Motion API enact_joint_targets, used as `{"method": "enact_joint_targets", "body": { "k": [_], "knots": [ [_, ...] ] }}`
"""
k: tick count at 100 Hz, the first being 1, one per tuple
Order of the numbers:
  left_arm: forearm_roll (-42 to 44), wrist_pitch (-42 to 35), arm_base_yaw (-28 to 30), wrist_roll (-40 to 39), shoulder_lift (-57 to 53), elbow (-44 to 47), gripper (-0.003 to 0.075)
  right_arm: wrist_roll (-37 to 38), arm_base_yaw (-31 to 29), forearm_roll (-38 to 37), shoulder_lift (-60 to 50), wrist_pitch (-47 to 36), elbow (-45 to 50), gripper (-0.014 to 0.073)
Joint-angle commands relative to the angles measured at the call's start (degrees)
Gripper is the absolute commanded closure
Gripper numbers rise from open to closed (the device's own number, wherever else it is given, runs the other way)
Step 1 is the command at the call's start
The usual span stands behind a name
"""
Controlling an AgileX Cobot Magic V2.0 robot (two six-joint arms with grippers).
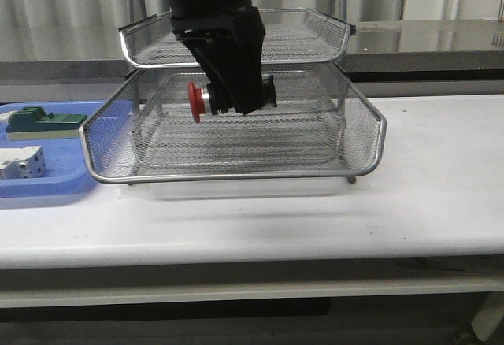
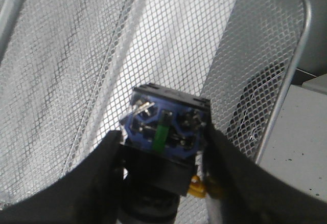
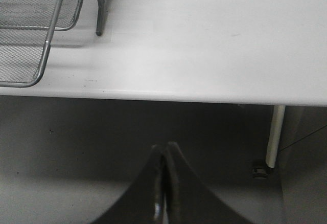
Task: Place button on rack with both arms
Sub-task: 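Lower the red button onto the wire tray mesh and open the left gripper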
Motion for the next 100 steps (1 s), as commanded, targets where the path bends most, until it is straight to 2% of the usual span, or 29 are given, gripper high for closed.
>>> {"method": "enact_joint_targets", "body": {
  "k": [1,44,58,66,80,100],
  "knots": [
    [-1.16,-2.49,-0.43,0.03,-2.36,-1.52,0.0716,-0.22,-0.32,-0.99,0.08,-3.08,-1.92,0.0662],
    [-0.81,-3.09,-0.43,0.03,-0.27,-1.6,0.0695,-0.22,-0.32,-0.99,0.08,-3.08,-1.92,0.0662],
    [-0.81,-3.09,-0.43,0.03,-0.27,-1.6,0.0588,-0.22,-0.32,-0.99,0.08,-3.08,-1.92,0.0662],
    [-0.81,-3.09,-0.43,0.03,-0.27,-1.6,0.0486,-0.22,-0.32,-0.99,0.08,-3.08,-1.92,0.0662],
    [-0.81,-3.09,-0.43,0.03,-0.27,-1.6,0.0353,-0.22,-0.32,-0.99,0.08,-3.08,-1.92,0.0662],
    [-0.81,-3.09,-0.43,0.03,-0.27,-1.6,0.0284,-0.22,-0.32,-0.99,0.08,-3.08,-1.92,0.0662]
  ]
}}
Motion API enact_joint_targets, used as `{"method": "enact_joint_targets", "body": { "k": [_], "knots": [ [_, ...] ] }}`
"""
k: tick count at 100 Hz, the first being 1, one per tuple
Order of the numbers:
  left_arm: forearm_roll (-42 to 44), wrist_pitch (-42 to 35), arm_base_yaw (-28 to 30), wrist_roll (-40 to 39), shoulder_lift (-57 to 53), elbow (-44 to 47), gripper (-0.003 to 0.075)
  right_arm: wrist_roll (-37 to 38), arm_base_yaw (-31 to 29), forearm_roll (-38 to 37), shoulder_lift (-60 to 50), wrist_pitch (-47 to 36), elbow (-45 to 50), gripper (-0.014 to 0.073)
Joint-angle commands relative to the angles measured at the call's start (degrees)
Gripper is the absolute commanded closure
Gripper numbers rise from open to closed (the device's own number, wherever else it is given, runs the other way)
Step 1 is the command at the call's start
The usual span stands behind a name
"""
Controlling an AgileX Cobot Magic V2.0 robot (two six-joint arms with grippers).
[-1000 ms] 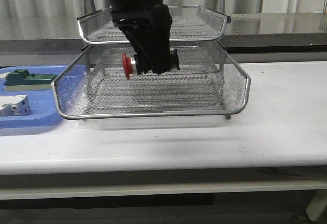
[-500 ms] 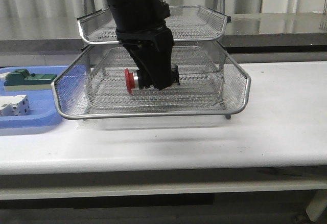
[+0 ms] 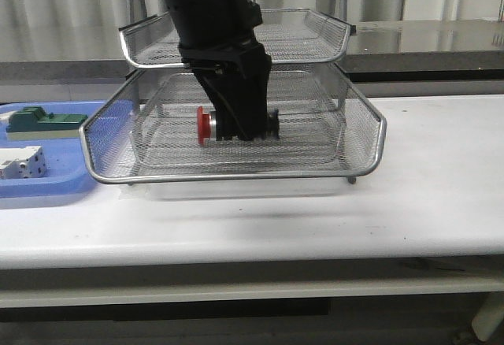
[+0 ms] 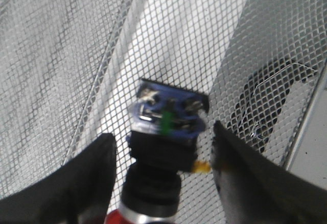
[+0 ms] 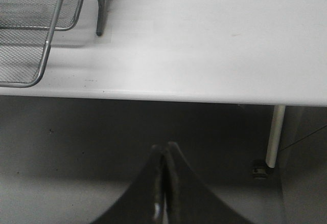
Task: Place button on rack with both arms
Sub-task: 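Lower the red button onto the wire tray mesh and open the left gripper, then raise the left gripper away from the wire tray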
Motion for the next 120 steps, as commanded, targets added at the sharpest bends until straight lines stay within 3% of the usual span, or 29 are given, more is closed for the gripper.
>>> {"method": "enact_joint_targets", "body": {
  "k": [1,42,87,120],
  "knots": [
    [-1.12,-1.66,-0.43,0.03,-3.27,-1.6,0.0283,-0.22,-0.32,-0.99,0.08,-3.08,-1.92,0.0662],
    [-1.12,-0.81,-0.43,-0.31,-4.96,-1.88,0.0283,-0.22,-0.32,-0.99,0.08,-3.08,-1.92,0.0662],
    [-0.9,7.29,-0.19,-0.96,-14.02,-1.97,0.0286,-0.22,-0.32,-0.99,0.08,-3.08,-1.92,0.0662],
    [0.78,9.64,7.95,-5.0,-20.34,-1.64,0.0287,-0.22,-0.32,-0.99,0.08,-3.08,-1.92,0.0662]
  ]
}}
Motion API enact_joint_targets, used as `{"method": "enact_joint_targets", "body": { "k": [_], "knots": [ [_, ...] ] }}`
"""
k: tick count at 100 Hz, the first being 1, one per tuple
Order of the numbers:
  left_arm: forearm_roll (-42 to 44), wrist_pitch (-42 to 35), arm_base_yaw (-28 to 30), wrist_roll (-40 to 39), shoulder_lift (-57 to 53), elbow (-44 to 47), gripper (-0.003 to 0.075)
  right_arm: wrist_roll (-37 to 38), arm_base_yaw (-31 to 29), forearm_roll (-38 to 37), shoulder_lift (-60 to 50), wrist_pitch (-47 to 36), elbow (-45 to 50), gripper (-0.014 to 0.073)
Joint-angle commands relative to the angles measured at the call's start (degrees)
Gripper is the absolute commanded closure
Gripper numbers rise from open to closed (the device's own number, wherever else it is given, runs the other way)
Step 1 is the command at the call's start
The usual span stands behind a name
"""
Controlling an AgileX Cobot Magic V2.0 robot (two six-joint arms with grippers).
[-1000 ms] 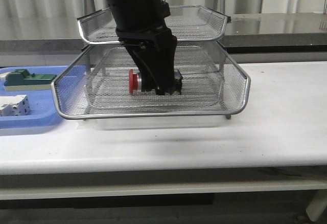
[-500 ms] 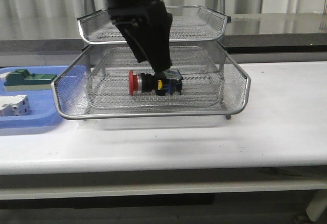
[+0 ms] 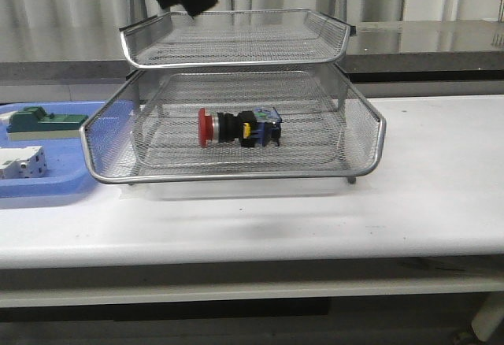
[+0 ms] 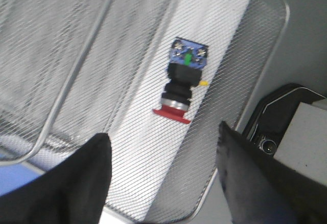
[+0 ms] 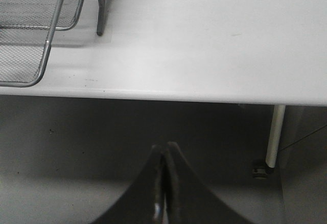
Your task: Place button on rack with both arms
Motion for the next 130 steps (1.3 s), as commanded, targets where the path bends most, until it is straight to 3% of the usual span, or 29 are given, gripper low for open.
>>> {"method": "enact_joint_targets", "body": {
  "k": [1,21,43,103,130],
  "knots": [
    [-0.56,1.64,2.82,-1.82,-4.59,-1.43,0.0287,-0.22,-0.32,-0.99,0.08,-3.08,-1.92,0.0662],
    [-0.56,1.64,10.54,-4.68,-8.43,0.09,0.0287,-0.22,-0.32,-0.99,0.08,-3.08,-1.92,0.0662],
    [-0.56,-2.24,17.3,-5.66,-15.35,10.07,0.0287,-0.22,-0.32,-0.99,0.08,-3.08,-1.92,0.0662],
    [-2.5,-41.83,24.66,-15.49,-45.74,48.79,0.0287,-0.22,-0.32,-0.99,0.08,-3.08,-1.92,0.0662],
    [-2.5,-51.33,28.17,-18.22,-57.88,62.62,0.0287,-0.22,-0.32,-0.99,0.08,-3.08,-1.92,0.0662]
  ]
}}
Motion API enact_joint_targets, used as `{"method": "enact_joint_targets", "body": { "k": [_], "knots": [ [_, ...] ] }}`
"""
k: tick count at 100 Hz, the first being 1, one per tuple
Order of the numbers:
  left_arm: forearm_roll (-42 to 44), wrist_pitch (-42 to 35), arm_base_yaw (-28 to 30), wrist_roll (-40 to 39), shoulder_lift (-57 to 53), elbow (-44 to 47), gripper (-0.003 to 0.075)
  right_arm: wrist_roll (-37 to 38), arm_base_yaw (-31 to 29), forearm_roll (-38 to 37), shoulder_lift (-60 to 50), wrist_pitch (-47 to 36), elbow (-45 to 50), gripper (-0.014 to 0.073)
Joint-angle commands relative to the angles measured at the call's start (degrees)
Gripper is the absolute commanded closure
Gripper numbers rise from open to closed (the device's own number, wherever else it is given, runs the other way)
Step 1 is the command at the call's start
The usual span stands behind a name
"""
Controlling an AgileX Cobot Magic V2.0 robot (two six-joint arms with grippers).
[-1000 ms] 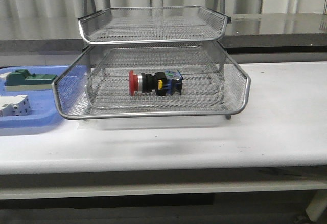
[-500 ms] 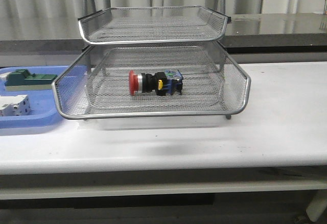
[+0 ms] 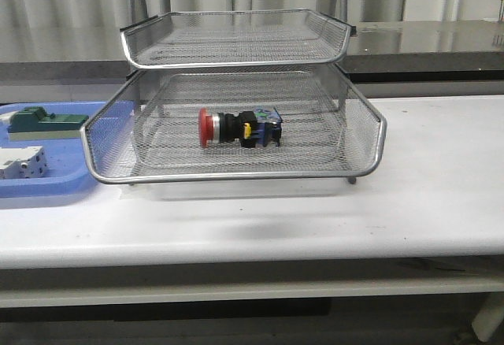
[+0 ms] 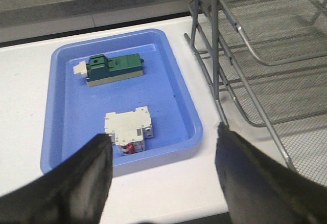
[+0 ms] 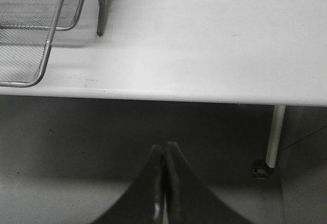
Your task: Place button on rack with both arms
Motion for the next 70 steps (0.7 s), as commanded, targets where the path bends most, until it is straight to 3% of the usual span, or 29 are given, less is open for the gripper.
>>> {"method": "enact_joint_targets", "body": {
  "k": [1,38,70],
  "knots": [
    [-1.08,-6.92,0.91,-1.39,-3.99,2.02,0.0287,-0.22,-0.32,-0.99,0.08,-3.08,-1.92,0.0662],
    [-1.08,-22.44,1.1,-1.75,-17.12,15.98,0.0287,-0.22,-0.32,-0.99,0.08,-3.08,-1.92,0.0662],
    [-1.08,-24.73,1.1,-1.75,-17.74,16.92,0.0287,-0.22,-0.32,-0.99,0.08,-3.08,-1.92,0.0662]
  ]
}}
